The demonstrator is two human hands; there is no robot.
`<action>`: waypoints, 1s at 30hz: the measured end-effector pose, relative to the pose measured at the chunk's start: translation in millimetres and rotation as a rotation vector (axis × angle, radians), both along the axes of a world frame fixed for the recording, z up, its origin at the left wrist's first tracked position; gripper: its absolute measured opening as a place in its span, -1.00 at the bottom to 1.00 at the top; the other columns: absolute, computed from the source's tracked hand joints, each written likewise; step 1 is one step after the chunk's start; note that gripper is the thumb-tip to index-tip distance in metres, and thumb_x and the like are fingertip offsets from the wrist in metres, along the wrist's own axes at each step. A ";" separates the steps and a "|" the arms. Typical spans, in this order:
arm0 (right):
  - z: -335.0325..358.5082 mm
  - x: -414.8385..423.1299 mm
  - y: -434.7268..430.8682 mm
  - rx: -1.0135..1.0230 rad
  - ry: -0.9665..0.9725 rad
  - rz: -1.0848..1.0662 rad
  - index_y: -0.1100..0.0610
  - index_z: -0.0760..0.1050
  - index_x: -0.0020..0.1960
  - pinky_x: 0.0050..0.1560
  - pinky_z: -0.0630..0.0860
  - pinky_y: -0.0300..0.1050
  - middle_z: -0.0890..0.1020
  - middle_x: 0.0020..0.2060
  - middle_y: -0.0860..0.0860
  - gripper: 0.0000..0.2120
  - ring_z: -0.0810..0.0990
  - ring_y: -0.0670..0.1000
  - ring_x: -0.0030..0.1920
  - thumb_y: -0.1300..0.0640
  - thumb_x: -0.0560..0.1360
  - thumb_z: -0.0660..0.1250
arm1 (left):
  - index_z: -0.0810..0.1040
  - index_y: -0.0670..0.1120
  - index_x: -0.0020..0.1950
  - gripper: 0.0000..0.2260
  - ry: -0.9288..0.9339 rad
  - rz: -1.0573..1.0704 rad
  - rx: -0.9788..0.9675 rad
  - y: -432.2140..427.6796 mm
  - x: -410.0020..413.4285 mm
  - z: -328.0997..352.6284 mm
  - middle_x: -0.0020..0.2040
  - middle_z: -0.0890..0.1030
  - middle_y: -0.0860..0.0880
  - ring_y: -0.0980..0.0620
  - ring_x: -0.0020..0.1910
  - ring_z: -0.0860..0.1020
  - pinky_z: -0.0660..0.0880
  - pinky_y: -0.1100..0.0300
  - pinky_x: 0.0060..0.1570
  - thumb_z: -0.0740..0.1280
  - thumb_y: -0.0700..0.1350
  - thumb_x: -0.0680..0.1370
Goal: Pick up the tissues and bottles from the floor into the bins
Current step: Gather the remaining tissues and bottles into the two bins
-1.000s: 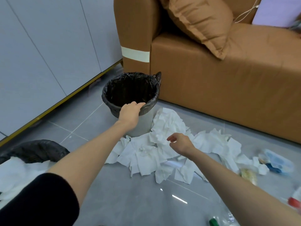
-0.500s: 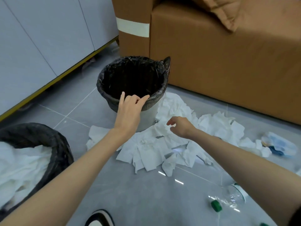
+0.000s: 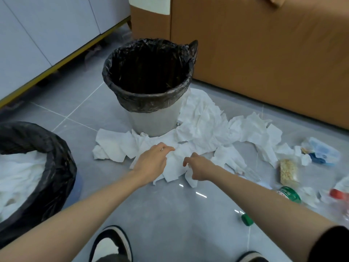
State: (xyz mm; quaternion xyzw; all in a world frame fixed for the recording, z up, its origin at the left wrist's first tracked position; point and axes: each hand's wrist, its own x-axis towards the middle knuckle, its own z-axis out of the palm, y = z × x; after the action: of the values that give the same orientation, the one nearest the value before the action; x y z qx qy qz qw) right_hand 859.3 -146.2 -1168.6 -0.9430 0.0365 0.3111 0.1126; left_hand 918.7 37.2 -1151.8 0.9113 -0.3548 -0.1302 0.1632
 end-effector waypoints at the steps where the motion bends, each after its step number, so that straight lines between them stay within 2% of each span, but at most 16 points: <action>1: -5.6 -6.5 -0.6 -0.022 -0.021 -0.007 0.10 0.35 0.30 -0.07 0.45 -0.02 0.35 0.19 0.13 -0.58 0.48 0.20 0.10 0.35 0.47 0.20 | 0.32 0.05 0.43 -0.61 0.084 0.044 -0.002 1.5 -2.8 -5.4 0.32 0.39 0.06 0.03 0.25 0.42 0.45 0.13 0.05 0.14 -0.18 0.61; 5: -27.5 -28.3 -9.2 0.010 -0.087 -0.103 0.18 0.40 0.15 -0.12 0.40 -0.06 0.37 0.09 0.11 -0.72 0.47 0.15 0.02 0.36 0.47 0.21 | 0.33 0.07 0.41 -0.62 0.288 0.139 -0.040 5.2 -3.6 -25.3 0.28 0.44 0.04 0.02 0.16 0.47 0.44 0.06 0.16 0.17 -0.16 0.60; 8: -33.0 -35.9 -16.3 0.130 -0.146 -0.274 0.21 0.48 0.10 -0.13 0.37 -0.16 0.51 -0.03 0.09 -0.80 0.51 0.08 -0.02 0.25 0.48 0.29 | 0.34 0.08 0.41 -0.62 0.347 0.159 -0.077 3.1 -5.1 -29.6 0.26 0.45 0.04 0.05 0.10 0.49 0.44 0.16 0.15 0.20 -0.14 0.59; 10: -24.2 -34.4 -17.8 0.355 -0.180 -0.564 0.23 0.51 0.05 -0.19 0.45 -0.17 0.54 -0.16 0.07 -0.80 0.52 0.03 -0.16 0.21 0.45 0.38 | 0.34 0.09 0.40 -0.61 0.458 0.238 -0.192 -1.4 -8.3 -24.3 0.25 0.45 0.03 0.07 0.07 0.51 0.42 0.25 0.10 0.25 -0.10 0.58; 12: -11.4 -28.5 -18.4 0.658 -0.176 -0.831 0.23 0.49 -0.01 -0.27 0.55 -0.19 0.56 -0.19 0.11 -0.75 0.55 0.02 -0.27 0.21 0.39 0.48 | 0.33 0.14 0.41 -0.57 0.677 0.366 -0.344 -5.1 -10.6 -14.5 0.25 0.44 0.05 0.09 0.10 0.52 0.45 0.23 0.08 0.32 -0.01 0.55; 13: -5.4 -24.8 -19.0 0.725 -0.183 -0.887 0.21 0.48 -0.03 -0.31 0.54 -0.22 0.58 -0.21 0.13 -0.72 0.56 0.01 -0.31 0.19 0.36 0.52 | 0.32 0.18 0.41 -0.54 0.804 0.415 -0.415 -6.6 -11.7 -8.7 0.24 0.44 0.05 0.09 0.13 0.53 0.49 0.21 0.08 0.34 0.05 0.53; 15: 4.7 -18.1 -16.4 0.763 -0.179 -0.888 0.18 0.44 -0.09 -0.36 0.49 -0.28 0.61 -0.27 0.11 -0.68 0.57 -0.01 -0.37 0.17 0.32 0.56 | 0.31 0.22 0.40 -0.52 0.978 0.447 -0.494 -8.9 -13.7 1.0 0.22 0.48 0.07 0.08 0.14 0.55 0.55 0.18 0.05 0.35 0.11 0.50; 17: 10.9 -13.5 -8.3 0.801 -0.189 -0.871 0.16 0.43 -0.16 -0.36 0.49 -0.29 0.59 -0.33 0.06 -0.68 0.56 -0.04 -0.39 0.16 0.30 0.58 | 0.36 0.21 0.36 -0.56 1.050 0.468 -0.549 -10.9 -14.4 6.5 0.16 0.55 0.06 0.07 0.08 0.58 0.59 0.19 -0.01 0.37 0.08 0.50; 21: 10.7 -8.6 6.7 0.888 -0.209 -0.850 0.18 0.55 -0.21 -0.20 0.57 -0.25 0.56 -0.34 0.01 -0.78 0.54 -0.08 -0.35 0.19 0.29 0.58 | 0.59 -0.03 0.19 -0.76 0.940 0.511 -0.612 -13.4 -12.2 7.9 -0.07 0.58 -0.10 0.06 -0.18 0.57 0.62 0.21 -0.13 0.39 -0.13 0.52; 23: 12.8 -4.8 7.7 0.962 -0.159 -0.826 0.16 0.61 -0.18 -0.18 0.57 -0.28 0.58 -0.31 0.02 -0.88 0.56 -0.09 -0.32 0.26 0.35 0.53 | 0.63 -0.12 0.12 -0.81 0.878 0.542 -0.632 -10.2 -7.9 6.8 -0.10 0.54 -0.14 0.07 -0.21 0.55 0.60 0.28 -0.20 0.38 -0.22 0.52; 25: 15.8 1.0 5.1 0.971 -0.149 -0.811 0.12 0.64 -0.14 -0.11 0.59 -0.26 0.62 -0.24 -0.01 -0.89 0.58 -0.07 -0.21 0.31 0.42 0.43 | 0.63 -0.18 0.12 -0.81 0.843 0.607 -0.647 -6.0 -2.4 6.5 -0.05 0.58 -0.16 0.08 -0.20 0.56 0.59 0.32 -0.24 0.38 -0.27 0.51; 27: 15.5 9.8 0.1 0.815 -0.214 -0.765 0.07 0.65 -0.08 0.00 0.55 -0.18 0.63 -0.07 -0.07 -0.84 0.58 -0.05 -0.04 0.29 0.46 0.36 | 0.63 -0.18 0.10 -0.82 0.837 0.687 -0.664 -0.6 2.8 5.6 0.00 0.62 -0.18 0.05 -0.17 0.57 0.59 0.34 -0.25 0.37 -0.28 0.51; 30: 12.3 26.0 -6.4 0.512 -0.317 -0.501 0.05 0.62 0.06 0.19 0.42 -0.17 0.46 0.23 -0.05 -0.76 0.46 -0.03 0.25 0.26 0.46 0.30 | 0.63 -0.19 0.10 -0.82 0.844 0.771 -0.681 9.2 6.4 2.8 -0.11 0.62 -0.07 0.09 -0.22 0.58 0.59 0.34 -0.26 0.37 -0.29 0.51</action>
State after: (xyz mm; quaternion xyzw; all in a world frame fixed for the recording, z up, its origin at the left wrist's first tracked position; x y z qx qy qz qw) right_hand 885.4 -152.7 -1156.3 -0.8825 0.1688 0.1238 0.4211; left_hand 925.1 46.4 -1149.0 0.7415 0.0694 -0.2887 0.6017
